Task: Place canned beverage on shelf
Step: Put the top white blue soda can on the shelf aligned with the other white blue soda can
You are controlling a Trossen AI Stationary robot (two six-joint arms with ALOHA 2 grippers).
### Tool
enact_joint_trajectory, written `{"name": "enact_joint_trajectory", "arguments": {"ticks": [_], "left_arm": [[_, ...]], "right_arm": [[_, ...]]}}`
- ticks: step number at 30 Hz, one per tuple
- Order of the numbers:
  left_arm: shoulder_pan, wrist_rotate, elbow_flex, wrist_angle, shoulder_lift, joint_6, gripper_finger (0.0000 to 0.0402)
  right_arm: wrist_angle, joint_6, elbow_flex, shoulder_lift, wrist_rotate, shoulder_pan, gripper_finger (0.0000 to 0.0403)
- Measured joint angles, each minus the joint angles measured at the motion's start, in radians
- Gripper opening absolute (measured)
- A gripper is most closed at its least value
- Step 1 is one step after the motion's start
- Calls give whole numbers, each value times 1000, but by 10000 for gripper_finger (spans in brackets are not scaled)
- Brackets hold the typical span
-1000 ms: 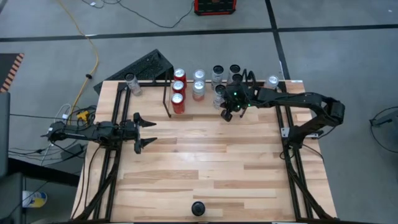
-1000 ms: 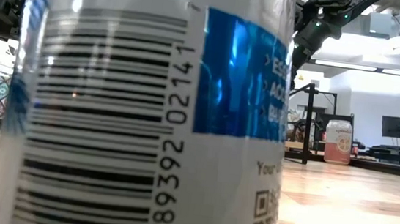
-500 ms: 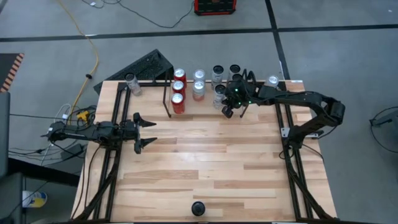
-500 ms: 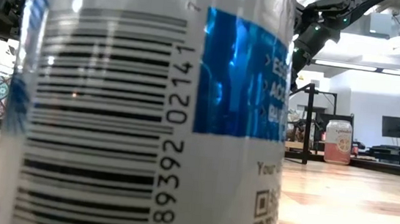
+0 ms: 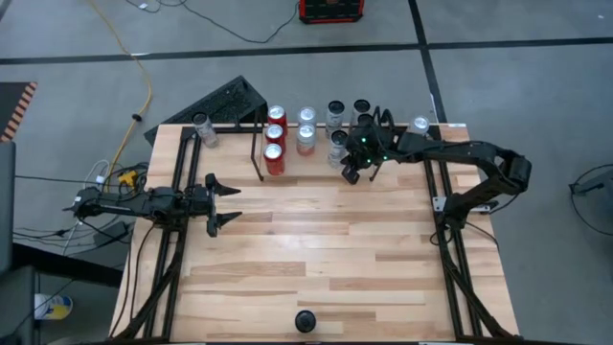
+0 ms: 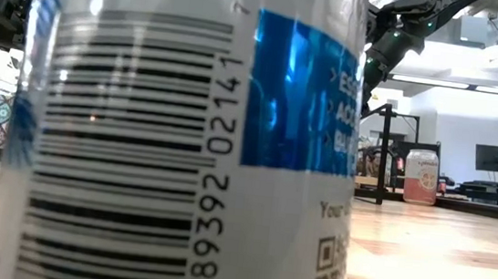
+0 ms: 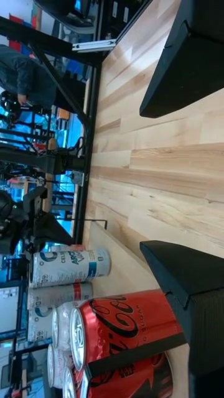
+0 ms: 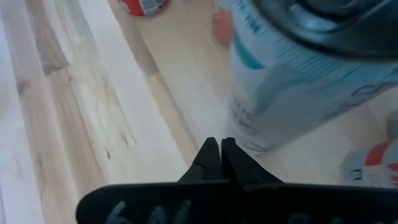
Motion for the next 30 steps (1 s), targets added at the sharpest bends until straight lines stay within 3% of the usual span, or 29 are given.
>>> {"name": "enact_joint_trajectory", "arguments": {"ticks": [30], "left_arm": [[0,0,0,0,0,0,327]], "right_arm": [[-1,-23,0,0,7,20,0]]}}
